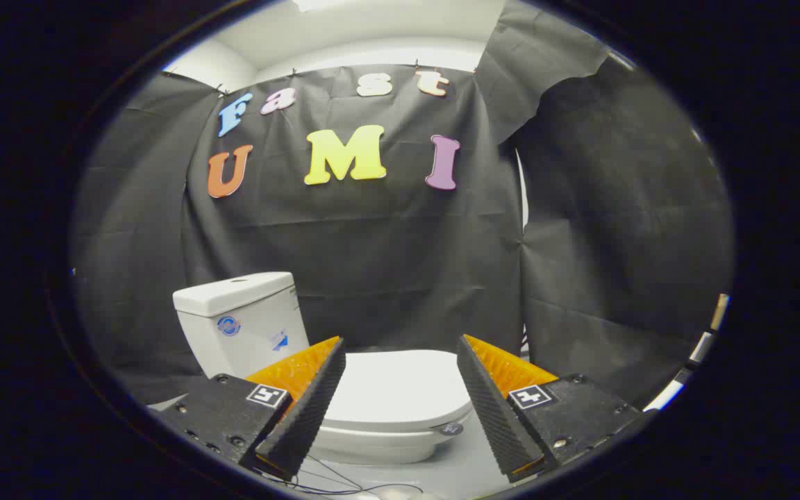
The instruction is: Open the toilet lid.
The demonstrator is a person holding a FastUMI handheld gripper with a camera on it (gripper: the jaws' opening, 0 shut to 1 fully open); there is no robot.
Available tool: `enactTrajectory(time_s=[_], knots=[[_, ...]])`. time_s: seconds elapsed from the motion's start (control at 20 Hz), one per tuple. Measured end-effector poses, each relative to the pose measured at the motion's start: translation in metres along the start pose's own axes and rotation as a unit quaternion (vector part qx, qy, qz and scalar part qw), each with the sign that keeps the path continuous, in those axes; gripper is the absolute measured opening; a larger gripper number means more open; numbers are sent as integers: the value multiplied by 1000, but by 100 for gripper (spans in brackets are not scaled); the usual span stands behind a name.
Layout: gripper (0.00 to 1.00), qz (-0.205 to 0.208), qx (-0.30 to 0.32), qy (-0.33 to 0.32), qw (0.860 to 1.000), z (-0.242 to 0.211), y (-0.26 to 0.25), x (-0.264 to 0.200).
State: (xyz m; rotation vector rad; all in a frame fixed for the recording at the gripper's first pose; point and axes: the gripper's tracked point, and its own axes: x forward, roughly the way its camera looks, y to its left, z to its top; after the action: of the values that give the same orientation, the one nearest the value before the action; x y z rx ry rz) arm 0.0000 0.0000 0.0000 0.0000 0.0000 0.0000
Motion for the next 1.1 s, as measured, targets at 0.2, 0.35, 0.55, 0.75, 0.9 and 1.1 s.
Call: enactTrajectory(time_s=[0.2,0.35,0.55,0.75,0.9,1.1], knots=[[100,5,-4,5,1000,-4,6,0],[100,7,-5,2,1000,0,8,-2],[100,5,-5,1,1000,0,7,-2],[100,6,-2,0,1000,1,9,-3],[100,7,-1,0,1000,0,10,-2],[100,9,3,5,1000,0,13,3]])
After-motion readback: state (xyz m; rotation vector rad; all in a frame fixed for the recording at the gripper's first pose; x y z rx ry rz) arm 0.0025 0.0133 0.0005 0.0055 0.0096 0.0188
